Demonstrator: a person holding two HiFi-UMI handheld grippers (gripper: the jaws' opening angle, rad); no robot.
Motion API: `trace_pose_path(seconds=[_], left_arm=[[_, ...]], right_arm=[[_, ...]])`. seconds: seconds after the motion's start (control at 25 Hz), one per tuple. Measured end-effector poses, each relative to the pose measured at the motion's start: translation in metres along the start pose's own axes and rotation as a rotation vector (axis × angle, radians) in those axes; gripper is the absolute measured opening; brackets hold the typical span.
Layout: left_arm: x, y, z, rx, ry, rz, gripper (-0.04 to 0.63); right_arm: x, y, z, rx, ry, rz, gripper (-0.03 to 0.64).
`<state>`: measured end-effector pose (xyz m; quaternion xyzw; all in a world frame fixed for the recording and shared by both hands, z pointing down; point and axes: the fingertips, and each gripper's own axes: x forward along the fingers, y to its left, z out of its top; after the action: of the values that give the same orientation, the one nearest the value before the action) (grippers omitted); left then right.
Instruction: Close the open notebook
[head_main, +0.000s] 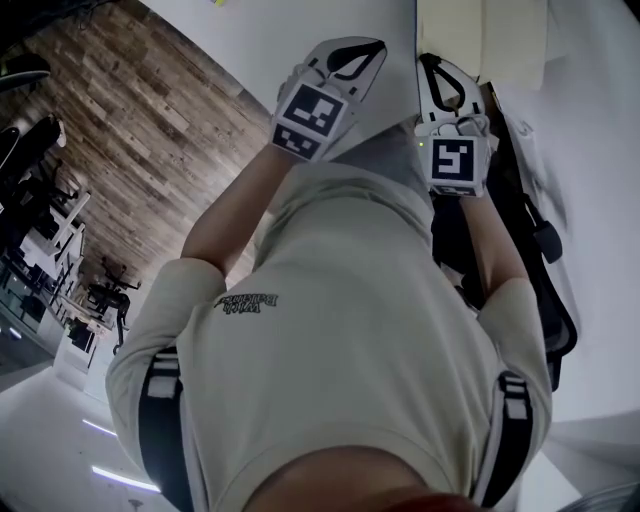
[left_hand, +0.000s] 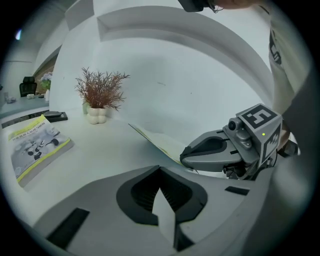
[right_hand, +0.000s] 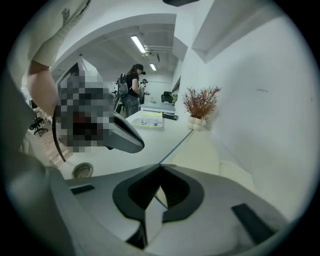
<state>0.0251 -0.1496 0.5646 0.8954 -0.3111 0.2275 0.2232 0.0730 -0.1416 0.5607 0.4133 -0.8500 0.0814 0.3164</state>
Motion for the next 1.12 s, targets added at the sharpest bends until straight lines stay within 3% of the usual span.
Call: trace_pose_path(seconds=[0.12,0.24,0.28,0.52,0.6,0.72,0.92,1.12], left_arm=[[-0.001,0.004,-0.002,-0.004,-0.006,0.004,0.014],[0.003,0.004,0.005,-0.001,-0.005,0.002,0.014],[0.005,0.003,0.006,0.000,-0.003,0.000,0.014],[0.008,-0.007,0.006,0.020,0.011,-0.023,0.014],[0.008,-0.008,0.006,0.020,0.015,-0.025,0.014],[0.010,-0.009,0.007,0.024,0.021,-0.027,0.014],[0.013,-0.024,0.016,0.049,0.019,-0.042,0.014],[0.020,-0.045,0.041,0.069,-0.002,-0.088,0.014]], right_arm=[[0.000,0.001,-0.002,0.022,0.009,0.016,0.019],[-0.003,0.001,0.008,-0.076,0.001,0.042,0.152],[-0.004,0.002,0.009,-0.107,0.004,0.049,0.160],[-0.003,0.011,0.003,-0.116,0.025,0.035,0.152],[-0.005,0.012,0.005,-0.128,0.017,0.036,0.082],[-0.009,0.009,0.010,-0.152,-0.007,0.016,0.051],[-0.038,-0.016,0.025,-0.141,-0.101,-0.079,0.023],[-0.074,-0.066,0.024,-0.077,-0.136,-0.234,0.021]])
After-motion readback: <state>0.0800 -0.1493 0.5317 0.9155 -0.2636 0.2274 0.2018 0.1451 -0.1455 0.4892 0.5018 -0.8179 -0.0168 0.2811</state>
